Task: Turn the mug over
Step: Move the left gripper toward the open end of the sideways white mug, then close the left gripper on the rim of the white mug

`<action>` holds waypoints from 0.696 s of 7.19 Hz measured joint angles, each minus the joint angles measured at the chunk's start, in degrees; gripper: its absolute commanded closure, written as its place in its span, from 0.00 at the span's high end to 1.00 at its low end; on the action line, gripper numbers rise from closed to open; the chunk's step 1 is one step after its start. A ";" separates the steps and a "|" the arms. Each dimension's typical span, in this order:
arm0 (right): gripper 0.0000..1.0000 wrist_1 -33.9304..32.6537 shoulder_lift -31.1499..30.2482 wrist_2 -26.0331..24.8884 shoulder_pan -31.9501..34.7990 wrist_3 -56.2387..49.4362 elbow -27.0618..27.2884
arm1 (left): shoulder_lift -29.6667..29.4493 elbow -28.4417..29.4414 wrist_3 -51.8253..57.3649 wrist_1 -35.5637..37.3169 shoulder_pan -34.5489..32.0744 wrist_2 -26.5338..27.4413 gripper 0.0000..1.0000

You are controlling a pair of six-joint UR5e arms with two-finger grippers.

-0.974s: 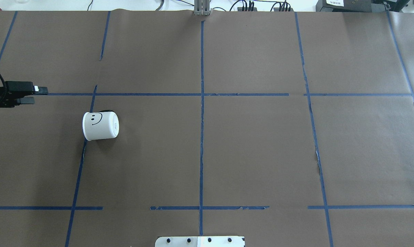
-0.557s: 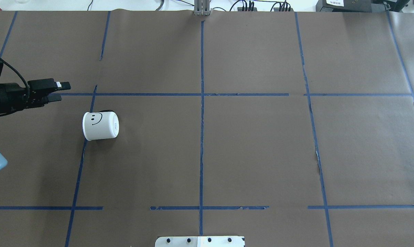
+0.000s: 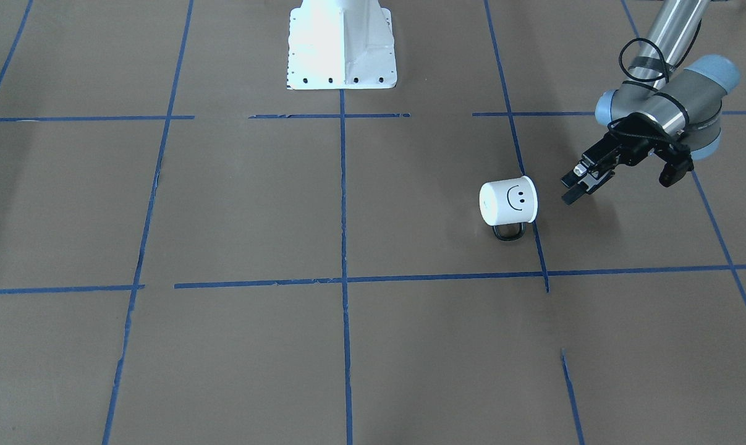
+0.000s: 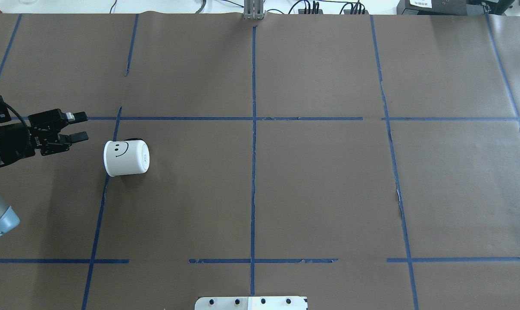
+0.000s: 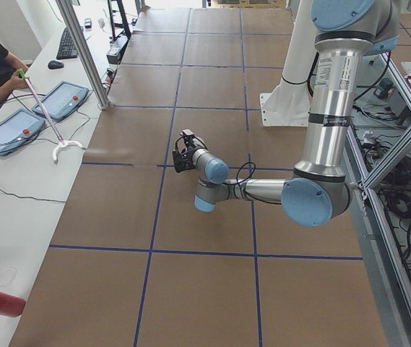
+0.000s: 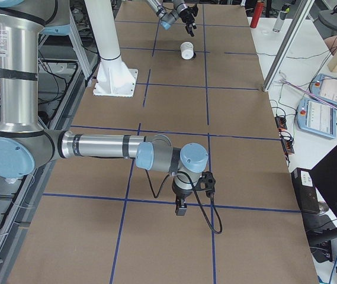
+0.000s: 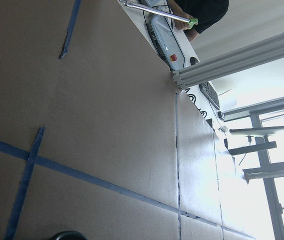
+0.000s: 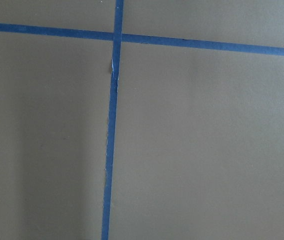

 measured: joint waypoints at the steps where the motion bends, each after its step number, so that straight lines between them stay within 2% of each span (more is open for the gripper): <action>1: 1.00 0.00 0.00 0.00 0.00 0.00 0.00 | -0.87 1.82 -2.06 -1.52 2.25 0.09 1.00; 5: 1.00 0.00 0.00 0.00 0.00 0.00 0.03 | -1.74 3.33 -2.85 -2.37 4.90 0.14 1.00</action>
